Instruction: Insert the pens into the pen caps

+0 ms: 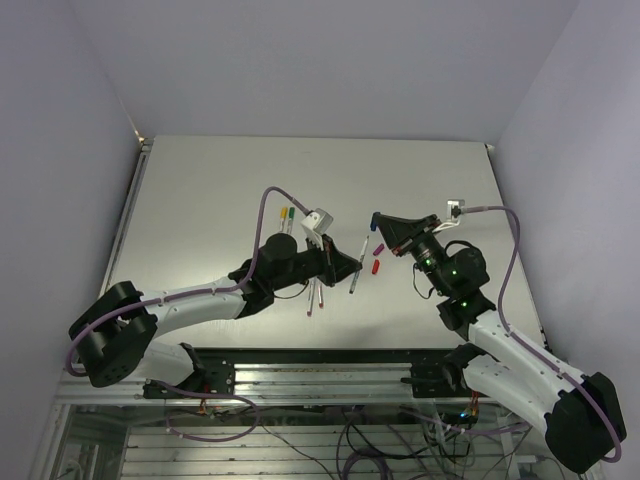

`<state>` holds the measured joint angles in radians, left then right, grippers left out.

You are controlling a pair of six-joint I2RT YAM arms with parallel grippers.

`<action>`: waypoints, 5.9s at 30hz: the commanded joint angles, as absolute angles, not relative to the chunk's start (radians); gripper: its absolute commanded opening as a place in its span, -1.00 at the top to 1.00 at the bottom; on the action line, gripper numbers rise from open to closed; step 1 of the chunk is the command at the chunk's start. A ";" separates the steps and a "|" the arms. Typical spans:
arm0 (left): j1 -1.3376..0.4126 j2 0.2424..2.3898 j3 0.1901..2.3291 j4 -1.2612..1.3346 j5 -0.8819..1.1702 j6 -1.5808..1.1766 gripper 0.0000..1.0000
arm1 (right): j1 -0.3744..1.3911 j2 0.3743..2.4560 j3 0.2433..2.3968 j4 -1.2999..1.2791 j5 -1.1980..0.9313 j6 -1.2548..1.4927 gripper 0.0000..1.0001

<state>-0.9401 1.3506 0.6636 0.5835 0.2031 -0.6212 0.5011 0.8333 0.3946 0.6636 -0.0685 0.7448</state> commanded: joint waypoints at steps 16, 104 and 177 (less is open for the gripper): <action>-0.950 1.349 0.676 0.663 0.220 -0.639 0.86 | 0.497 0.846 0.368 0.735 -0.083 0.747 1.00; -0.949 1.276 0.584 0.825 -0.012 -0.641 0.86 | 0.627 0.929 0.353 0.605 -0.125 0.729 1.00; -0.669 1.988 1.355 -0.199 -0.458 -0.360 0.86 | 0.900 0.899 0.643 -0.139 0.848 0.690 -0.17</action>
<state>-0.6819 1.9572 1.2839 -0.1249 -0.4103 -0.3702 0.8997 0.9157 0.6422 -0.1326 0.8055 0.6735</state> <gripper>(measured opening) 0.101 0.584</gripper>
